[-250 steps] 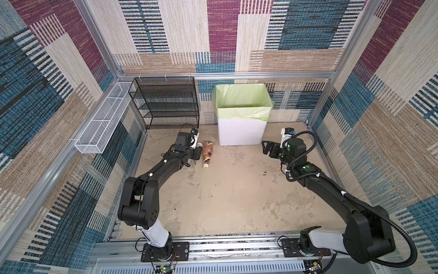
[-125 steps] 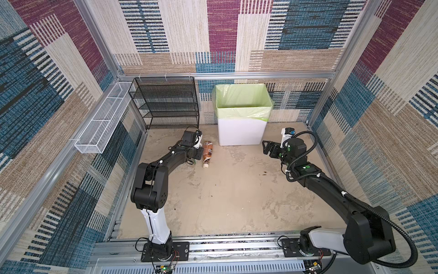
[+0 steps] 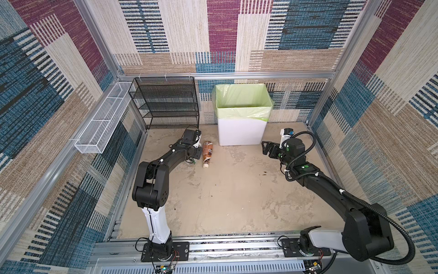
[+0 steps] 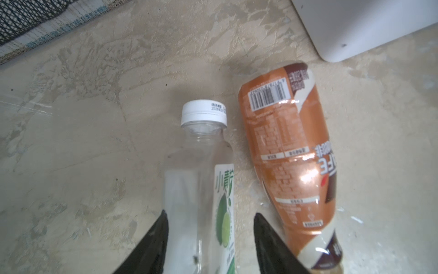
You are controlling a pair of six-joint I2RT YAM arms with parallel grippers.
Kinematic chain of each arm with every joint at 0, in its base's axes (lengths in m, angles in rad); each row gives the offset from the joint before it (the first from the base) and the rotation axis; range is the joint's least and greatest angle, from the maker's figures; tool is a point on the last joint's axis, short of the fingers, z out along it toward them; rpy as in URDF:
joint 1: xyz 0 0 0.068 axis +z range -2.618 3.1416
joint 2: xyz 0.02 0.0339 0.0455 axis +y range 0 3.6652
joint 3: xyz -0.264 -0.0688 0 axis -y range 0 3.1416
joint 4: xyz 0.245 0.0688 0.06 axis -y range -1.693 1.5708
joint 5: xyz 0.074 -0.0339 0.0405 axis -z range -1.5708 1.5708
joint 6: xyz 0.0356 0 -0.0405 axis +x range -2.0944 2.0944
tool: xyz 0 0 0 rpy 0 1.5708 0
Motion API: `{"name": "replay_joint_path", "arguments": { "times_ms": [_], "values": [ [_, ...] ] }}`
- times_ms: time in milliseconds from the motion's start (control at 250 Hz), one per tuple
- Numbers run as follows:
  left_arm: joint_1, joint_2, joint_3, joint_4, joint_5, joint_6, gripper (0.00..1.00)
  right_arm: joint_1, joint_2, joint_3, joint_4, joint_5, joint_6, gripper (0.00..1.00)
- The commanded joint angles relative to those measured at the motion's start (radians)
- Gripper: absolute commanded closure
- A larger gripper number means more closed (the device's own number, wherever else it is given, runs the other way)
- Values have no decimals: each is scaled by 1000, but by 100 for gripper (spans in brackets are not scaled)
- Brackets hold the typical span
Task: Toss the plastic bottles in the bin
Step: 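Position the left gripper around the white-capped clear bottle and close it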
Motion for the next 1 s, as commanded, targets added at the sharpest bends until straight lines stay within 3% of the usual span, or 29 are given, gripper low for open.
{"name": "replay_joint_path", "arguments": {
  "times_ms": [0, 580, 716, 884, 996],
  "values": [
    [1, -19, -8, -12, -27, 34, 38, 1, 9, 0, 39, 0, 8, 3],
    [0, 62, 32, -52, 24, 30, 34, 1, 2, -10, 39, 7, 12, 3],
    [-1, 79, 39, -75, 41, 24, 30, 0, 4, -9, 41, 1, 13, 3],
    [-2, 73, 46, -92, 78, 9, 18, 2, -1, -15, 41, 3, 11, 3],
    [-3, 55, 44, -96, 91, 3, 16, 1, -2, -18, 42, 2, 13, 3]
  ]
}}
